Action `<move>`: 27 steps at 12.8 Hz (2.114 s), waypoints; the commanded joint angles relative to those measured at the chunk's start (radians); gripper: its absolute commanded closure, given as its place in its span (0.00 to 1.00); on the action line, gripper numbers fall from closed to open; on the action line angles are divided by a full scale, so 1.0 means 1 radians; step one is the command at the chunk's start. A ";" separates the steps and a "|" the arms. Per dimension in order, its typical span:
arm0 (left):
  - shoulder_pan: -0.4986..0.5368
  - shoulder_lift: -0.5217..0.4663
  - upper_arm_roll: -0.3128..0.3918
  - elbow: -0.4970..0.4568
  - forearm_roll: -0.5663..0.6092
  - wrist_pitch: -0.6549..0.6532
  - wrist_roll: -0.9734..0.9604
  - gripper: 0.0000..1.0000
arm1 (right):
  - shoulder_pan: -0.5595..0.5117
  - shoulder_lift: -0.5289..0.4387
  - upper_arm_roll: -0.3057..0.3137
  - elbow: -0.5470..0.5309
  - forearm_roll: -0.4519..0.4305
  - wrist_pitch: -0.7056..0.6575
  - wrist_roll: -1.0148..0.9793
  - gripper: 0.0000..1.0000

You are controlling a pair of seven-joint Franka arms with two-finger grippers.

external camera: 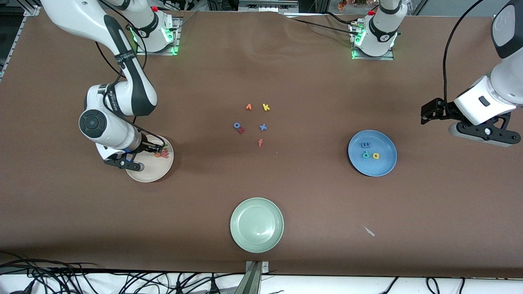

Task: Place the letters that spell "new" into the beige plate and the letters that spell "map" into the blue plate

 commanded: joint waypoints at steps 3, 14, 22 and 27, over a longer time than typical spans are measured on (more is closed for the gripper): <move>0.008 0.018 0.012 0.042 -0.029 -0.025 0.022 0.00 | 0.001 -0.130 -0.006 0.001 0.009 -0.028 -0.020 0.01; 0.016 0.015 0.012 0.047 -0.028 -0.051 0.021 0.00 | -0.134 -0.340 -0.004 0.248 -0.018 -0.512 -0.346 0.01; 0.013 0.018 0.012 0.047 -0.026 -0.052 0.019 0.00 | -0.198 -0.338 0.052 0.288 -0.037 -0.558 -0.399 0.01; 0.014 0.018 0.011 0.047 -0.026 -0.051 0.016 0.00 | -0.190 -0.315 0.054 0.311 -0.040 -0.558 -0.395 0.00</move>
